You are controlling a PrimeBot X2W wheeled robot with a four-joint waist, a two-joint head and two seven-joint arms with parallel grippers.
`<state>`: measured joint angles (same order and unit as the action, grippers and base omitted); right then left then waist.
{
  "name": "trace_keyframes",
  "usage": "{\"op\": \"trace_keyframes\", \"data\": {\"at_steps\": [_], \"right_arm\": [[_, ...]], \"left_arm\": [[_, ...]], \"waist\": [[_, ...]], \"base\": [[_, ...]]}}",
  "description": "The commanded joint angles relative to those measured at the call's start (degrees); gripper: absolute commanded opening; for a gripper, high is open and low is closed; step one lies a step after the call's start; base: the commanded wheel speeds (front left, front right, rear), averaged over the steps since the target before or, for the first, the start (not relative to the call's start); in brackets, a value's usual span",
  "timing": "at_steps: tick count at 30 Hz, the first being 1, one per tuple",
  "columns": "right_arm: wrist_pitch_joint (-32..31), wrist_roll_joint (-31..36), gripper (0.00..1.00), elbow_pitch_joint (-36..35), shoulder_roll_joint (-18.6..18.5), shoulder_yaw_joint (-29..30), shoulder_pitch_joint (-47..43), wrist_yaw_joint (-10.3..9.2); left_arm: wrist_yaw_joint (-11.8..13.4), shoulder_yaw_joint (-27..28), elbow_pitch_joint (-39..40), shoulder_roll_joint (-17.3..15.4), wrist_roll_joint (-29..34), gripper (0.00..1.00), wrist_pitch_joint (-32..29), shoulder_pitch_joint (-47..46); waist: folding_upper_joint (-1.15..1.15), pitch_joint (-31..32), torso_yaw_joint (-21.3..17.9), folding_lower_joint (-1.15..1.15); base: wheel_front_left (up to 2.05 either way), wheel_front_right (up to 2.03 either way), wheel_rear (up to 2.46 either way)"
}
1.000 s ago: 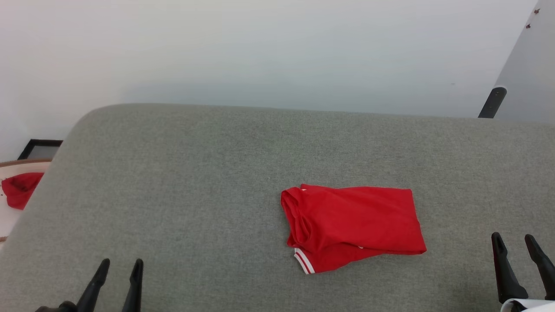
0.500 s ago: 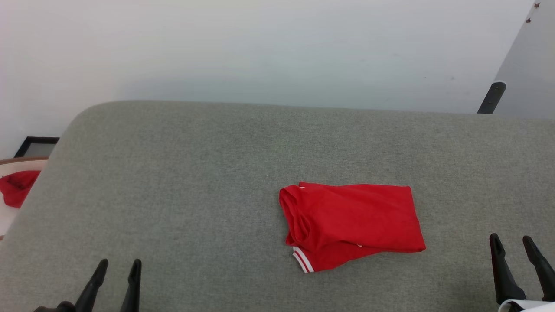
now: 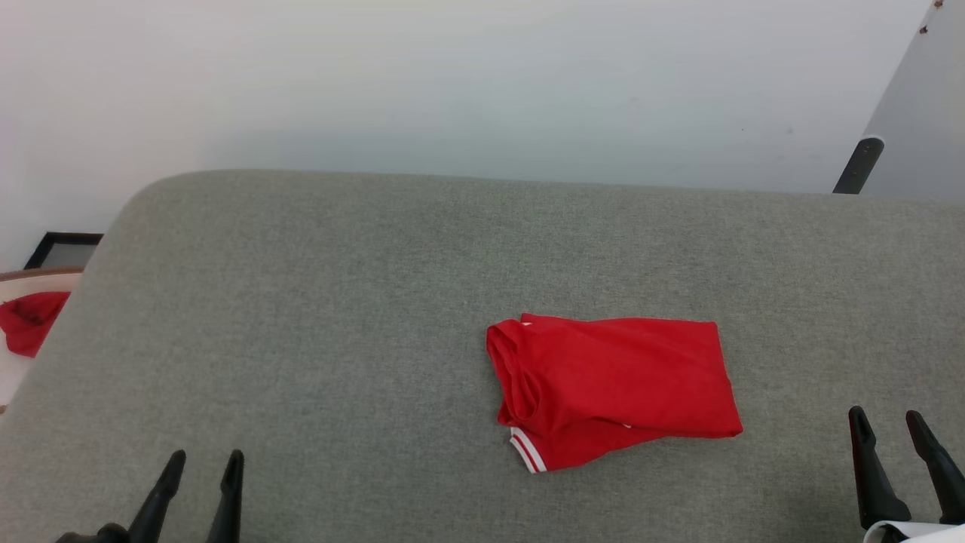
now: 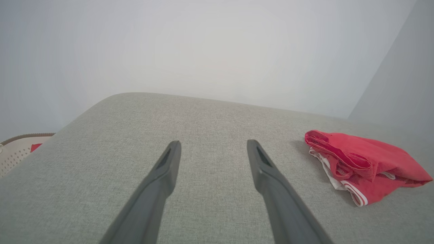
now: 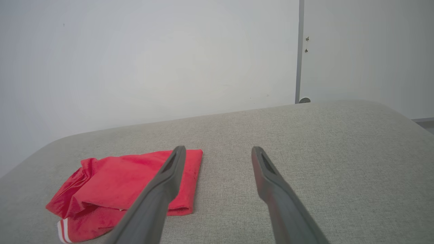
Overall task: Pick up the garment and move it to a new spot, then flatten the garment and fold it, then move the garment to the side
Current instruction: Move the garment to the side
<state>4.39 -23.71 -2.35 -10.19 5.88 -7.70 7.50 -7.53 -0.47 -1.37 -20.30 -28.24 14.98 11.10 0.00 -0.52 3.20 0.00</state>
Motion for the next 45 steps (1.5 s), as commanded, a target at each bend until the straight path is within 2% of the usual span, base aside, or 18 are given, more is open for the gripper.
{"op": "trace_keyframes", "data": {"at_steps": [1,7,12,15,17,24,28,32,38,39,41,45], "right_arm": [[0.41,-0.15,1.00,0.11,0.22,-0.07,0.31,-0.03],[-0.65,-0.34,1.00,0.51,0.32,-0.92,1.09,-0.03],[-8.47,-0.97,1.00,2.03,-0.47,-2.13,6.94,-0.03],[-16.73,-0.10,1.00,3.60,-0.96,-2.85,12.76,-0.03],[-24.16,0.54,1.00,5.25,-1.27,-4.15,16.41,-0.03],[-50.89,-0.11,1.00,11.91,0.22,-2.39,26.85,-0.02],[-60.32,2.84,1.00,12.45,1.36,-1.17,29.77,-0.02],[-64.27,8.27,1.00,13.04,2.99,0.87,31.24,-0.02],[-64.86,12.89,1.00,16.66,5.60,2.06,30.18,-0.02],[-64.77,12.92,0.78,17.27,5.95,2.09,29.90,-0.02],[-63.63,12.94,0.00,17.85,6.55,2.26,29.63,-0.02],[-59.72,11.84,0.00,16.76,6.50,4.14,29.78,-0.05]], "left_arm": [[0.11,-0.01,-0.13,-0.07,-0.27,1.00,0.22,-0.24],[0.11,-0.08,-0.07,-0.04,-0.11,1.00,0.22,-0.55],[0.11,-0.15,0.42,-0.24,-0.48,1.00,0.22,-2.18],[0.11,-0.41,0.61,-0.26,-1.09,1.00,0.22,-3.53],[0.11,-0.88,0.49,-0.38,-1.63,1.00,0.22,-4.57],[0.11,-2.85,-0.37,-1.02,-2.36,1.00,0.22,-7.97],[0.11,-3.85,-0.70,-1.44,-3.22,1.00,0.23,-9.58],[0.11,-4.77,-0.97,-1.72,-3.92,1.00,0.23,-11.04],[0.11,-6.01,-1.57,-2.15,-4.55,1.00,0.23,-12.44],[0.11,-6.12,-1.64,-2.20,-4.66,1.00,0.23,-12.62],[0.11,-6.32,-1.75,-2.42,-5.01,1.00,0.23,-12.94],[0.11,-5.95,-1.60,-2.77,-5.10,1.00,0.23,-13.05]], "waist": [[0.00,-0.04,0.03,0.00],[0.00,-0.45,0.19,0.00],[0.00,-2.70,0.60,0.00],[0.00,-4.91,1.23,0.00],[0.00,-6.28,1.86,0.00],[0.00,-9.60,4.20,0.00],[0.00,-11.26,5.40,0.00],[0.00,-12.81,6.27,0.00],[0.00,-13.97,7.01,0.00],[0.00,-14.08,7.06,0.00],[0.00,-14.19,6.97,0.00],[0.00,-13.96,5.88,0.00]], "base": [[0.00,0.00,0.00],[0.00,0.00,0.00],[0.00,0.00,0.00],[0.00,0.00,0.00],[0.00,0.00,0.00],[0.00,0.00,0.00],[0.00,0.00,0.00],[0.00,0.00,0.00],[0.00,0.00,0.00],[0.00,0.00,0.00],[0.00,0.00,0.00],[0.00,0.00,0.00]]}}
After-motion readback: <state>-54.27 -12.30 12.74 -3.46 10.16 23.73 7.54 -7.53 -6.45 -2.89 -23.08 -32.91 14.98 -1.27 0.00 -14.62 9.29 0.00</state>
